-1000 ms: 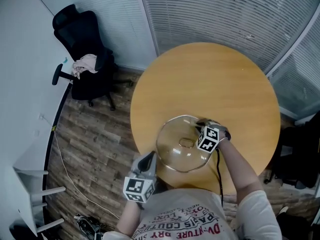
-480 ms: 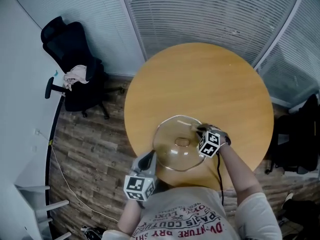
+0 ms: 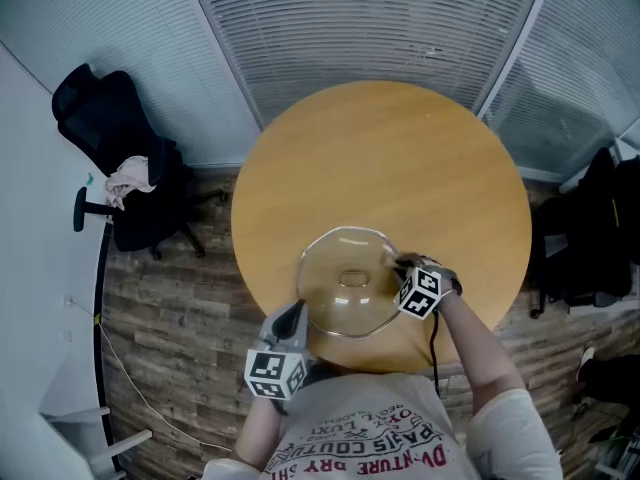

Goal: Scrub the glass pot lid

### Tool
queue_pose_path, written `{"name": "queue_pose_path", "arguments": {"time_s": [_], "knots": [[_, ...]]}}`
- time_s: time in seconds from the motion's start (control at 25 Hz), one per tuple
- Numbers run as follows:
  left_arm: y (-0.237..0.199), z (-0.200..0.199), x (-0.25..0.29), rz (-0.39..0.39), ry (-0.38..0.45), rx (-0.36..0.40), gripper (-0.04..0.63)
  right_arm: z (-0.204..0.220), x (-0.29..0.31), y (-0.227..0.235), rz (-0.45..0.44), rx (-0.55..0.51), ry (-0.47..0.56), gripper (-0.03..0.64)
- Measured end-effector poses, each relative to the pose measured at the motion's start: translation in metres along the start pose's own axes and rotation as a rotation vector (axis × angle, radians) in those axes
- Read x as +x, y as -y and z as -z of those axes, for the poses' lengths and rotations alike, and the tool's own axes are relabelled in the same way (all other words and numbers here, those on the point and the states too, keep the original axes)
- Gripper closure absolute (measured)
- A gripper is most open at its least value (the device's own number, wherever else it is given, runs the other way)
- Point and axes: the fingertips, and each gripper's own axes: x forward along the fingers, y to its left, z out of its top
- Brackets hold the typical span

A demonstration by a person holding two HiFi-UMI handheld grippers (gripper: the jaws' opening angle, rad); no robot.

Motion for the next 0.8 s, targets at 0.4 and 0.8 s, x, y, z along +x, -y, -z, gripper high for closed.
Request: {"name": "queue_pose_path", "arguments": {"time_s": [0.4, 0.8], "knots": [[0.005, 0.0, 0.01, 0.122, -0.021, 0.038, 0.586, 0.018, -0.016, -0.029, 0.058, 0.202, -0.066, 0.559], [-0.009, -0.002, 0.007, 0.214, -0.025, 0.066, 0.586, 0.019, -0.027, -0.068, 0.111, 0.418, -0.148, 0.558]]}}
